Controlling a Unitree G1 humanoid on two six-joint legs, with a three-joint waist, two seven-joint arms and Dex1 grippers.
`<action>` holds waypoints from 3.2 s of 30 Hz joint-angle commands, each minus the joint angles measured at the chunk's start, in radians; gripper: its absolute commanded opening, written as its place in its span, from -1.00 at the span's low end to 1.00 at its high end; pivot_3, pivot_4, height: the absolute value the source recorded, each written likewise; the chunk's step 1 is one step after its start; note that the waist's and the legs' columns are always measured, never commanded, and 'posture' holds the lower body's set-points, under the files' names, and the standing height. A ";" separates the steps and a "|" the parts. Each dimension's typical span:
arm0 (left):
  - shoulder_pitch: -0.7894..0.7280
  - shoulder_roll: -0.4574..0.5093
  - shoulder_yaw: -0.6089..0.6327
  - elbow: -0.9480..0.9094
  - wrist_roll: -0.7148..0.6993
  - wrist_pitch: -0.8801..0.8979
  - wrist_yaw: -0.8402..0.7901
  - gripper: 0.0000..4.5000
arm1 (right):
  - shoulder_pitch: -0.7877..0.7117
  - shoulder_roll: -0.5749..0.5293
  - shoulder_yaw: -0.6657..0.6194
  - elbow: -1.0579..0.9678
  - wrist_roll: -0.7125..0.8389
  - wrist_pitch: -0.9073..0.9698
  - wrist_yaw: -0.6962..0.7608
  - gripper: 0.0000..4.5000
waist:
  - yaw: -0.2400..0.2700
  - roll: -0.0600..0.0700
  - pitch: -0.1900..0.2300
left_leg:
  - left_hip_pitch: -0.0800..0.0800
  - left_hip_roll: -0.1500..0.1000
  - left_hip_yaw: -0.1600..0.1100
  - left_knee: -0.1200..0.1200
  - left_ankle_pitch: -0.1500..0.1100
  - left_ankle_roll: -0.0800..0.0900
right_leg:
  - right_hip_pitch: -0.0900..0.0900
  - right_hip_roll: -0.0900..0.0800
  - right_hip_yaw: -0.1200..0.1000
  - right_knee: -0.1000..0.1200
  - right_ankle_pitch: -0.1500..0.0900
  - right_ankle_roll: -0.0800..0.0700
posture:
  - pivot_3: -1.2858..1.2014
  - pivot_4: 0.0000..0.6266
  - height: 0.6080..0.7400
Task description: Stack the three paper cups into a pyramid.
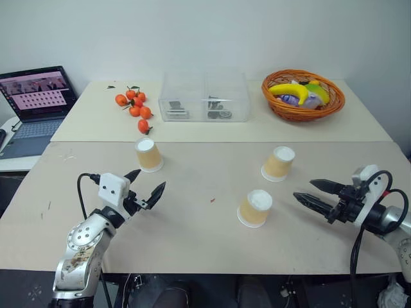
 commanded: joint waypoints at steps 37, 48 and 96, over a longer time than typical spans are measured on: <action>-0.208 0.106 -0.198 -0.035 -0.093 0.090 -0.293 1.00 | -0.041 -0.019 0.253 -0.262 -0.039 -0.011 0.024 0.98 | -0.001 -0.002 0.002 | 0.000 0.001 0.002 0.000 -0.001 0.001 | 0.000 0.001 0.001 0.000 0.000 0.001 | 0.03 -0.52 0.81; -0.142 0.113 -0.157 -0.099 -0.102 0.123 -0.213 1.00 | -0.176 0.048 0.336 -0.136 -0.099 -0.073 0.044 0.36 | -0.002 -0.002 0.003 | 0.000 0.001 0.002 0.000 -0.001 0.001 | -0.001 0.001 0.002 0.000 0.000 0.000 | 0.03 -0.52 0.81; 0.110 0.073 -0.065 -0.219 -0.066 0.050 -0.055 1.00 | -0.863 0.407 0.562 0.612 -0.338 -0.256 0.353 0.96 | -0.045 -0.002 0.003 | -0.001 0.018 0.009 -0.001 -0.004 -0.007 | -0.014 0.021 0.011 0.001 0.011 -0.019 | 0.03 -0.52 0.81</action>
